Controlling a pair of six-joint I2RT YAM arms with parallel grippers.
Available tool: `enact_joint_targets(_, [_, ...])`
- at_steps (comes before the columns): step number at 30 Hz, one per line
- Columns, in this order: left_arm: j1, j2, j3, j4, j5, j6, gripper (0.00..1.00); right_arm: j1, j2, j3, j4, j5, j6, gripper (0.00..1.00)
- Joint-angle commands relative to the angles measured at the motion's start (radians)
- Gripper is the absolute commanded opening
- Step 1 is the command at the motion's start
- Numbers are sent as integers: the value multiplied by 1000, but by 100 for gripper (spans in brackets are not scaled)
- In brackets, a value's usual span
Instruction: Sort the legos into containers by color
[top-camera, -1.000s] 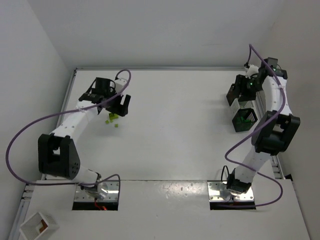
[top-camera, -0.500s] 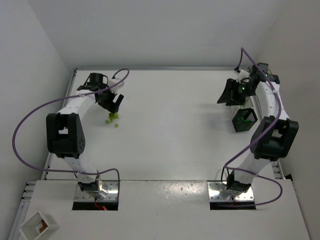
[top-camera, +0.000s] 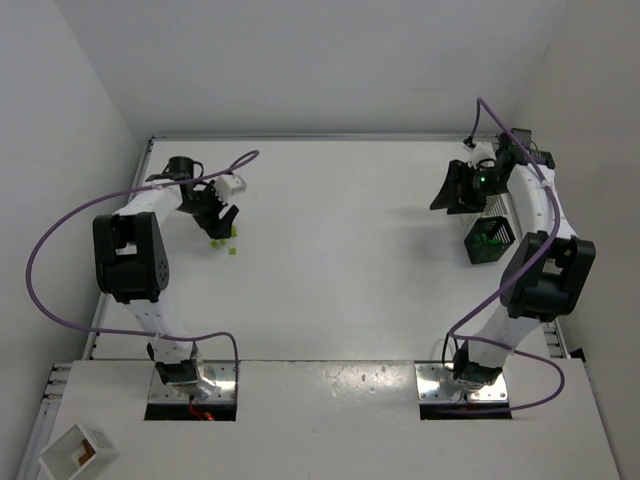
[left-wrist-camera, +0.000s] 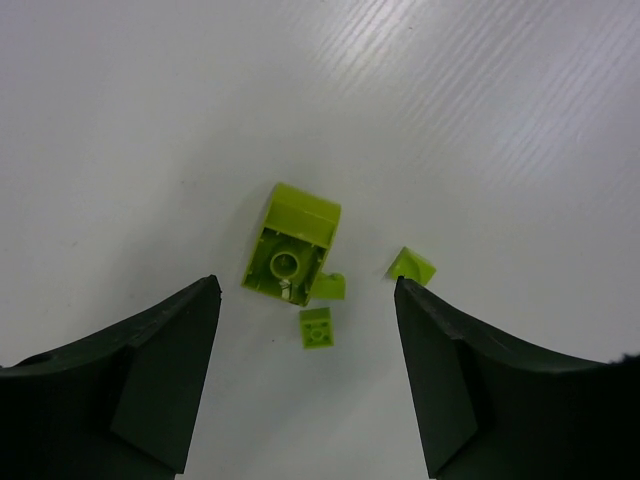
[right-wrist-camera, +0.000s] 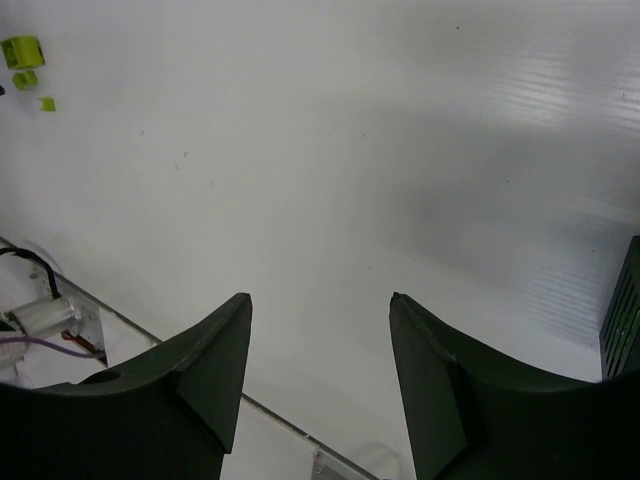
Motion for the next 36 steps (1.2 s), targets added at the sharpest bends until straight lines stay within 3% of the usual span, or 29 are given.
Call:
enact_joint_targets(1, [9, 20, 3, -24, 98, 86, 76, 6, 1, 3, 29, -27, -1, 58])
enact_joint_targets(10, [9, 116, 63, 8, 52, 82, 76, 6, 1, 12, 20, -27, -1, 58])
enact_joint_targets(14, [9, 136, 72, 9, 42, 82, 70, 6, 10, 3, 20, -36, -1, 58])
enact_joint_targets(15, [9, 136, 72, 18, 32, 82, 68, 6, 11, 3, 20, -36, -1, 58])
enact_joint_targets(19, [9, 145, 72, 18, 32, 82, 39, 6, 11, 3, 11, -47, -1, 58])
enact_joint_targets(26, [9, 135, 13, 47, 20, 82, 28, 47, -26, -59, 49, -131, 48, 58])
enact_joint_targets(28, [9, 109, -4, 47, 41, 82, 26, 59, -46, -104, 64, -165, 71, 59])
enact_joint_targets(32, [9, -20, -101, 87, 165, 48, 23, 94, -111, -247, 181, -390, 165, 63])
enact_joint_targets(36, [-31, -237, -196, 127, 297, -58, 20, 122, -149, -413, 320, -547, 298, 69])
